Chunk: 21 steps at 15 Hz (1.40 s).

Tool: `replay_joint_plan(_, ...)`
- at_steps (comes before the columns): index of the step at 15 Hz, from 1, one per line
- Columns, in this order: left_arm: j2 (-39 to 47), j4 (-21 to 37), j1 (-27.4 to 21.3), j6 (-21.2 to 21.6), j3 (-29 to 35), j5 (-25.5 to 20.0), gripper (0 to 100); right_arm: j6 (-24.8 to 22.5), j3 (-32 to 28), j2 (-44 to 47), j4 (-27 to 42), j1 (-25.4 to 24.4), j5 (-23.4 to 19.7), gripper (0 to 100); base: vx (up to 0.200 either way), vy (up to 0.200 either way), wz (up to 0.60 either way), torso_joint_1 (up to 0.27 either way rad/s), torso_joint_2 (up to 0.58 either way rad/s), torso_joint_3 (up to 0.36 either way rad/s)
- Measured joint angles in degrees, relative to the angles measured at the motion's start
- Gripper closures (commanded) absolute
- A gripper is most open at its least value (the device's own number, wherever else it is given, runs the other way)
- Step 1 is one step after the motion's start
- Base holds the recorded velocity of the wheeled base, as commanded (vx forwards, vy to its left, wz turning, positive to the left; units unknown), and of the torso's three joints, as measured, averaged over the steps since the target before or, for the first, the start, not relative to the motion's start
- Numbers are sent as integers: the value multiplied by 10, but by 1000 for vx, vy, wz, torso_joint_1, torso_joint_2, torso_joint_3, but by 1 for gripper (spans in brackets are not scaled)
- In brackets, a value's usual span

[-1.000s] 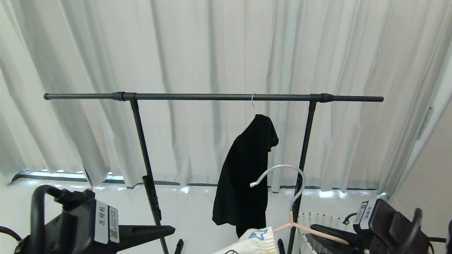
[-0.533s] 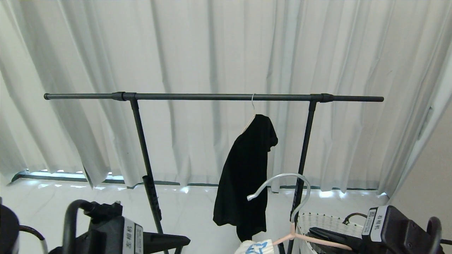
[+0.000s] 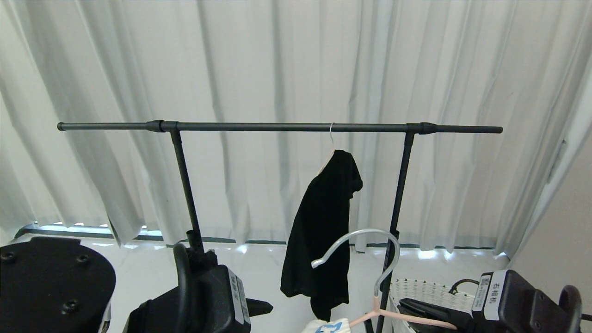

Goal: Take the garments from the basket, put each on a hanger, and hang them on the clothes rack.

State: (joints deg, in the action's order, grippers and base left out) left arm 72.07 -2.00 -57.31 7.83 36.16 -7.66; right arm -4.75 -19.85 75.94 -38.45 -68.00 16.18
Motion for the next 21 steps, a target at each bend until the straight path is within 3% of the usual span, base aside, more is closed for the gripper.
replay_joint_plan(6,8,0,0,0,5,0,0,0,-7,4,0,-6,0,100,0,0,0,0,0,0)
replay_joint_plan(7,9,0,0,0,5,0,100,0,-8,4,0,-8,0,100,0,0,0,0,0,0)
replay_joint_plan(17,9,0,1,2,3,3,100,1,-13,4,0,-20,-1,100,0,0,0,0,0,0)
replay_joint_plan(18,9,1,2,2,3,5,100,2,-12,4,-1,-23,-1,0,0,0,0,0,0,0)
replay_joint_plan(21,10,1,3,2,1,18,100,2,-12,4,-2,-18,-1,0,0,0,0,0,0,0)
